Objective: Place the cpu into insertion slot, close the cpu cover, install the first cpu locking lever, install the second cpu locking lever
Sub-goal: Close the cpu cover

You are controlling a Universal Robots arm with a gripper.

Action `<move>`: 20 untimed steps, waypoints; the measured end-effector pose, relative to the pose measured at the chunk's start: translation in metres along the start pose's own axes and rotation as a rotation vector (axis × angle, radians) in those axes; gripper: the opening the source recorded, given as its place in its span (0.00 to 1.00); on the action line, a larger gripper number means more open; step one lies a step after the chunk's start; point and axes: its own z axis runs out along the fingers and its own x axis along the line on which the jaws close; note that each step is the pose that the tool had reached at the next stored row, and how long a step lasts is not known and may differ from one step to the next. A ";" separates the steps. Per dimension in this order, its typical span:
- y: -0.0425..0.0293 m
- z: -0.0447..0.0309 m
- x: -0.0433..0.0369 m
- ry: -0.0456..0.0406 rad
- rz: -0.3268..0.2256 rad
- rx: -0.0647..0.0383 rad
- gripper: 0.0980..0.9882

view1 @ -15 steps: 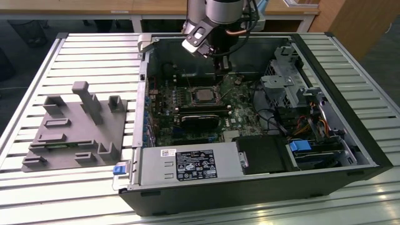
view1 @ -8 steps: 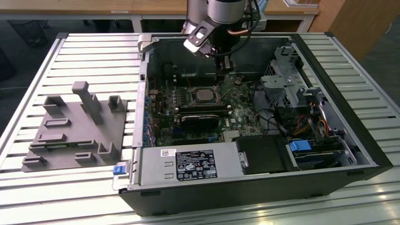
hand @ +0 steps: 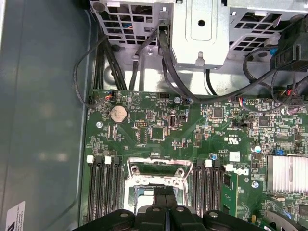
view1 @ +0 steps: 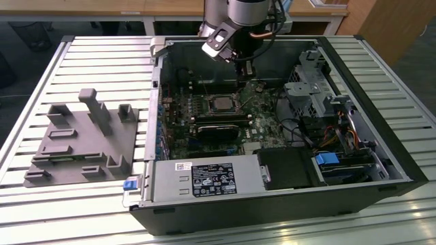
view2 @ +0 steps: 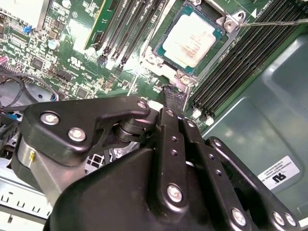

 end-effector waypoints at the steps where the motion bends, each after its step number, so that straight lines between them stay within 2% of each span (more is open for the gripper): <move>1: 0.0005 0.0000 0.0000 0.0000 0.000 0.000 0.01; 13: 0.0140 0.0016 0.0006 0.0001 0.000 0.002 0.01; 20: 0.0182 0.0017 0.0005 0.0003 0.000 0.003 0.01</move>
